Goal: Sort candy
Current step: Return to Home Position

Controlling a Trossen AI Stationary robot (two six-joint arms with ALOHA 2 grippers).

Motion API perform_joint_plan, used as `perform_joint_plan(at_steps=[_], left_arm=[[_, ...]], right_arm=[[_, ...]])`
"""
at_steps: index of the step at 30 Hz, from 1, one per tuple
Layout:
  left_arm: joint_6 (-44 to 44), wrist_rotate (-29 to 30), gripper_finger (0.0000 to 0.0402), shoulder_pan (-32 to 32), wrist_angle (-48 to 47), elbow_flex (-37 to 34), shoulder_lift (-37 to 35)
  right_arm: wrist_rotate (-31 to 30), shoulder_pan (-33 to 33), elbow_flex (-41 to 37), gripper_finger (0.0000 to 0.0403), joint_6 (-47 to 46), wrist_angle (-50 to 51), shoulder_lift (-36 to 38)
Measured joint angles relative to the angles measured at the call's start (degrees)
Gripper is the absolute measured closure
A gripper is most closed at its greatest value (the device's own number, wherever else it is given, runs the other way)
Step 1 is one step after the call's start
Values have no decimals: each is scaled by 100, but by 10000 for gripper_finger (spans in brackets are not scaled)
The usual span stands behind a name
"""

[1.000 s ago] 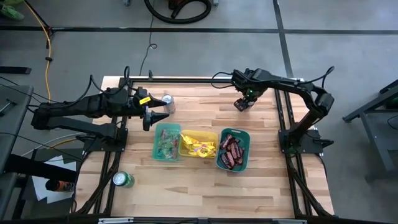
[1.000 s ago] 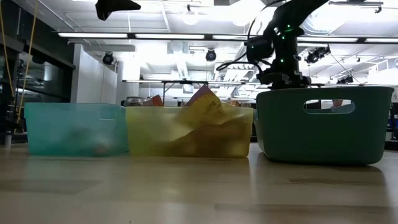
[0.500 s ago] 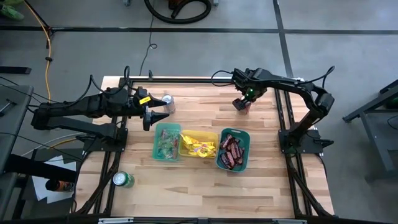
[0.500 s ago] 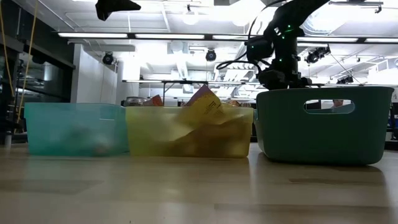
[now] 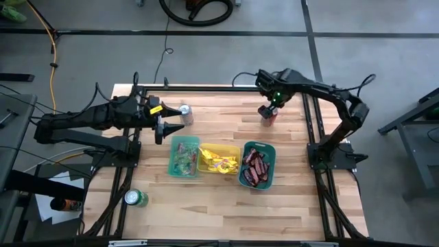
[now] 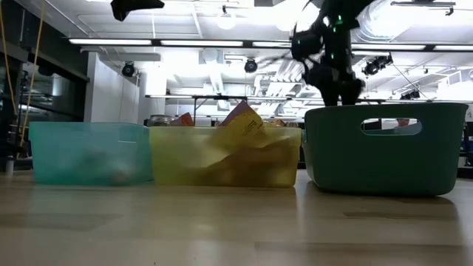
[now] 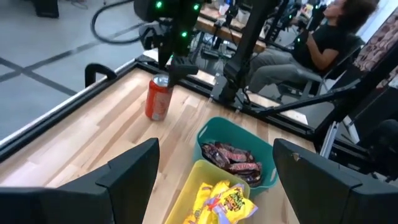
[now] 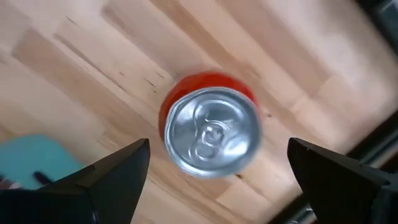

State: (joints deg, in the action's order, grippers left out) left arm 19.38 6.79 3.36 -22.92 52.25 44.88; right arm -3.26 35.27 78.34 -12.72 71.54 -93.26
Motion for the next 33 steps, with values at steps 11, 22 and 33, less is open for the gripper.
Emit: perform_joint_plan(at_steps=[11, 22, 33], left_arm=[[-426, 65, 101, 0, 15, 0, -444], [-1014, -62, 192, 9, 1761, -896, -858], [644, -215, 393, -242, 4792, -4021, -2185]], right_arm=[[-223, -94, 2024, 27, 88, 413, 913], [-128, -1272, 2219, 156, -362, -98, 1826], [-207, -2169, 2213, 391, -547, -107, 1959]])
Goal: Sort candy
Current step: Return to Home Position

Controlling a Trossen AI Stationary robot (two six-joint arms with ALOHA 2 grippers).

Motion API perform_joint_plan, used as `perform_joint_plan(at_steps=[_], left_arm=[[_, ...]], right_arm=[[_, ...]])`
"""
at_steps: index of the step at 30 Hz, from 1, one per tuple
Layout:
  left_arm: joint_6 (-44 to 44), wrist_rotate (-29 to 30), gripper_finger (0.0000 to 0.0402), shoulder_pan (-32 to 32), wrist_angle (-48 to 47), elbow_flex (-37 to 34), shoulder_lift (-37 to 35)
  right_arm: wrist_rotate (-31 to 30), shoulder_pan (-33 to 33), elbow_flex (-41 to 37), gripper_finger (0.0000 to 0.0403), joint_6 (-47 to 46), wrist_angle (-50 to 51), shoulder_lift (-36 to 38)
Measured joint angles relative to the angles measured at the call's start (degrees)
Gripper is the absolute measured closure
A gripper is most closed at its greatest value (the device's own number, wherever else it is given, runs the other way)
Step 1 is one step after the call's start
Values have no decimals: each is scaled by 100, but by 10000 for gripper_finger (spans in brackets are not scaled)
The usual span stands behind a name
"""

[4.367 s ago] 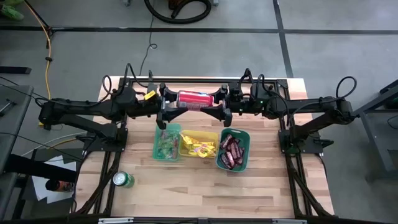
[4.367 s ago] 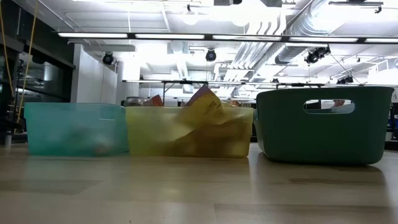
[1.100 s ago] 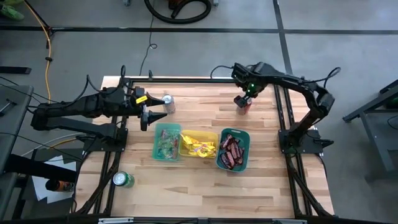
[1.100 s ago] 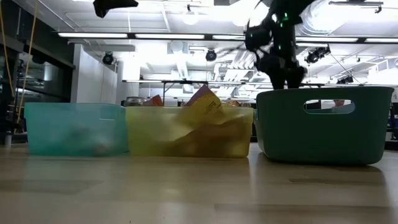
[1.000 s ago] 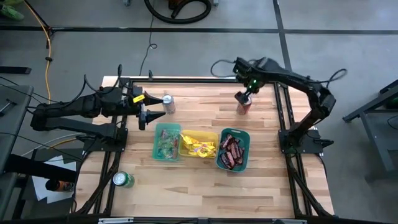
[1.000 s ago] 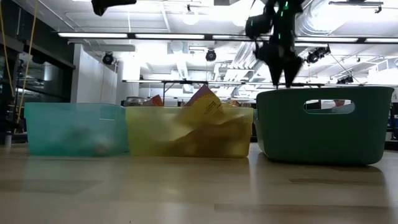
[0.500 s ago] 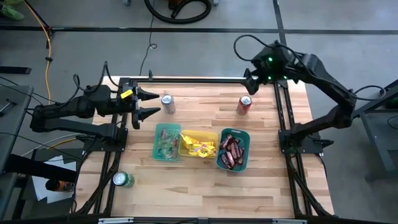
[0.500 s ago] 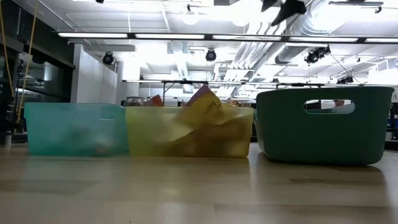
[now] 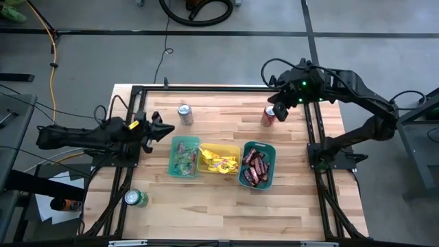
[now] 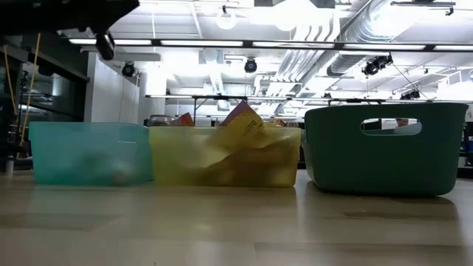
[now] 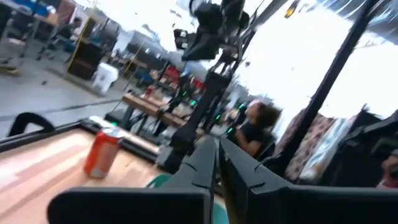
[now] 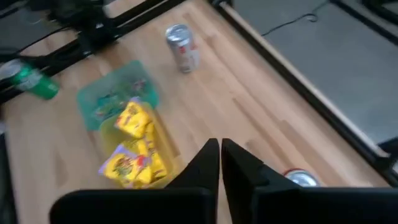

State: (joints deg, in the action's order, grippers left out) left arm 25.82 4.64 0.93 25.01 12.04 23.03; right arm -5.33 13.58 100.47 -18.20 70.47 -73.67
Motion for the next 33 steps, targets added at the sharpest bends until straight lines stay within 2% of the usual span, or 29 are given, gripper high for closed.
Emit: perform_joint_plan(at_steps=[4, 7, 10, 14, 18, 26, 29, 33], left_arm=[[68, 199, 391, -171, 279, -427, -473], [4, 363, 400, -268, 284, -656, -834], [1, 499, 400, -315, 206, -845, -1191], [69, 566, 401, -326, 118, -1143, -1630], [51, 603, 401, -326, -179, -1137, -1950], [-37, 466, 401, -326, -169, -1135, -2118], [105, 396, 401, -326, -208, -1135, -2118], [256, 387, 401, -326, -319, -1135, -2118]], right_arm=[[336, -290, 0, 382, -24, 0, -2], [373, -505, -4, 398, -133, 30, 23], [358, -683, -4, 396, -260, 75, 114], [122, -916, -4, 401, -457, 98, 326], [-242, -1188, -4, 402, -658, 99, 573], [-787, -1781, -18, 402, -731, 78, 706], [-821, -1956, -464, 402, -698, -398, 824], [-606, -2124, -1795, 403, -796, -1576, 1297]])
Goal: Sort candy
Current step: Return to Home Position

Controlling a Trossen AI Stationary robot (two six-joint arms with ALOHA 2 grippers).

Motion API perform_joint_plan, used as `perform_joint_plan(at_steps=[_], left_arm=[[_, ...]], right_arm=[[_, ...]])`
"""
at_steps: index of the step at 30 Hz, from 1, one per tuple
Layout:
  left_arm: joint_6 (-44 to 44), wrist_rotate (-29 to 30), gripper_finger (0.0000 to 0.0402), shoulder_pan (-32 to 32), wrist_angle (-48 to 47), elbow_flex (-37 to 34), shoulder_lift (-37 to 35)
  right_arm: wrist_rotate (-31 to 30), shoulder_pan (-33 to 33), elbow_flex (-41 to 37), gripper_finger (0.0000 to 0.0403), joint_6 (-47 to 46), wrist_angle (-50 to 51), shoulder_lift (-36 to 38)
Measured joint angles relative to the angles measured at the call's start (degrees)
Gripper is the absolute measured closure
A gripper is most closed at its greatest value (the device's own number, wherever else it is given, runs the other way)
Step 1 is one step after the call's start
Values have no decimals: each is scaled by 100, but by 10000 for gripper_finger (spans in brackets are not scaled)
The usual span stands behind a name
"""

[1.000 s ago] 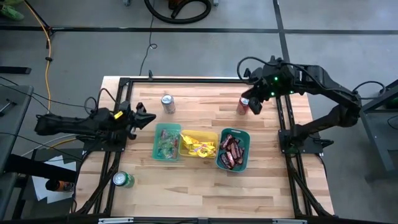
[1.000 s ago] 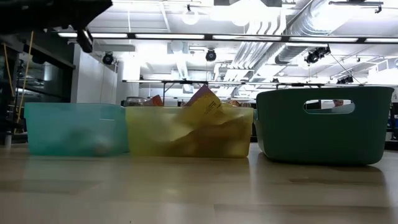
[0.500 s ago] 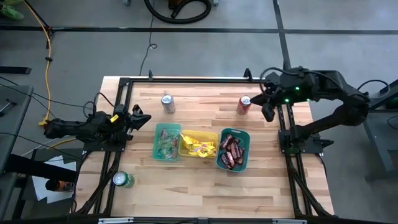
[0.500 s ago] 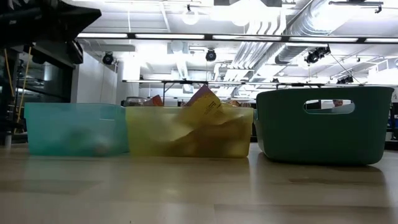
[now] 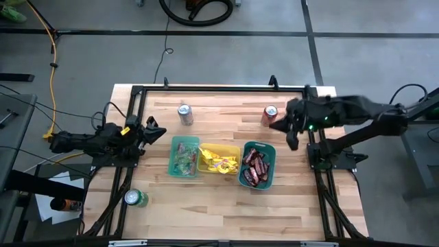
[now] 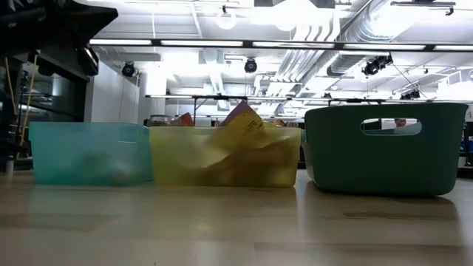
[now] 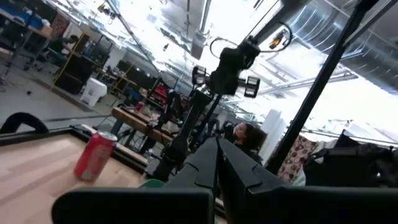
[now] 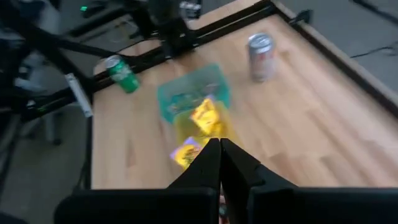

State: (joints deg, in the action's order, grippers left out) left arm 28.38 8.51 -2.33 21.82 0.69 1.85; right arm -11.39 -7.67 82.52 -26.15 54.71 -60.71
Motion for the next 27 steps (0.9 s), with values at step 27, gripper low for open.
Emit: perform_joint_plan(at_steps=[27], left_arm=[[-4, -48, 401, 4, -520, 4, 0]], right_arm=[[670, -48, -6205, 403, -211, -5284, 3544]])
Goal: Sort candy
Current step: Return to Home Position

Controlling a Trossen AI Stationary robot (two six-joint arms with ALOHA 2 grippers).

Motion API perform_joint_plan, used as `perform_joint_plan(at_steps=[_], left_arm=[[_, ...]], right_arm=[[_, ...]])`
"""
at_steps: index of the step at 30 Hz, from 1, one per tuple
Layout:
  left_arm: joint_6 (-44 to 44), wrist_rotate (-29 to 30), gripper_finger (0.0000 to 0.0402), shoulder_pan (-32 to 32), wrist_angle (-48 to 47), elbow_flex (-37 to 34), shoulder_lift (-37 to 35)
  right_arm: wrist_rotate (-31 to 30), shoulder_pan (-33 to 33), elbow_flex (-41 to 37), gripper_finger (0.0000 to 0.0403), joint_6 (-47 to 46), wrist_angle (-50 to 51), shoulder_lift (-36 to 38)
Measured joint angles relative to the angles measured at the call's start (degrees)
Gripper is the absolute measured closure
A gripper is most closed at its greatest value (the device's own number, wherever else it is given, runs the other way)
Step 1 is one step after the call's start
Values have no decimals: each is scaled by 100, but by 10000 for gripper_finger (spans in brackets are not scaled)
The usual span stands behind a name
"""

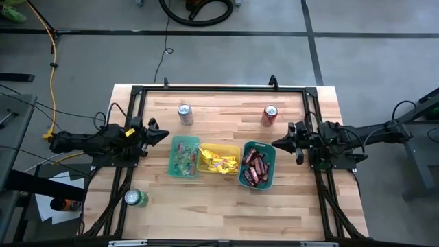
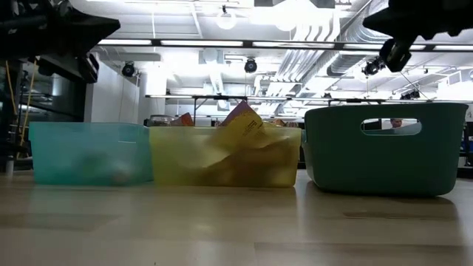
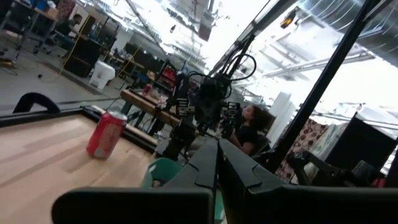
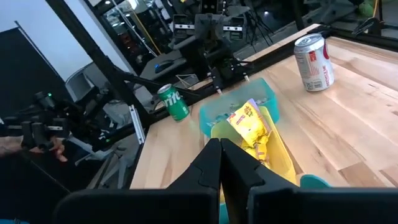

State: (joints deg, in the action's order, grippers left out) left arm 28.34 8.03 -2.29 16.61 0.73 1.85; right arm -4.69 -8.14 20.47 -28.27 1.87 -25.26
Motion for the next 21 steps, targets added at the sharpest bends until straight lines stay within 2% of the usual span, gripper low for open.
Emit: perform_joint_plan(at_steps=[9, 14, 21], left_arm=[[-2, 0, 401, -2, -199, 0, 2], [-86, 0, 401, -2, -235, 0, 2], [-678, 0, 401, -2, -273, 0, 2]], right_arm=[[155, 0, -552, 403, 119, -179, 545], [204, -7, -1127, 403, 114, -990, 801], [220, -20, -1990, 403, -49, -1932, 1090]])
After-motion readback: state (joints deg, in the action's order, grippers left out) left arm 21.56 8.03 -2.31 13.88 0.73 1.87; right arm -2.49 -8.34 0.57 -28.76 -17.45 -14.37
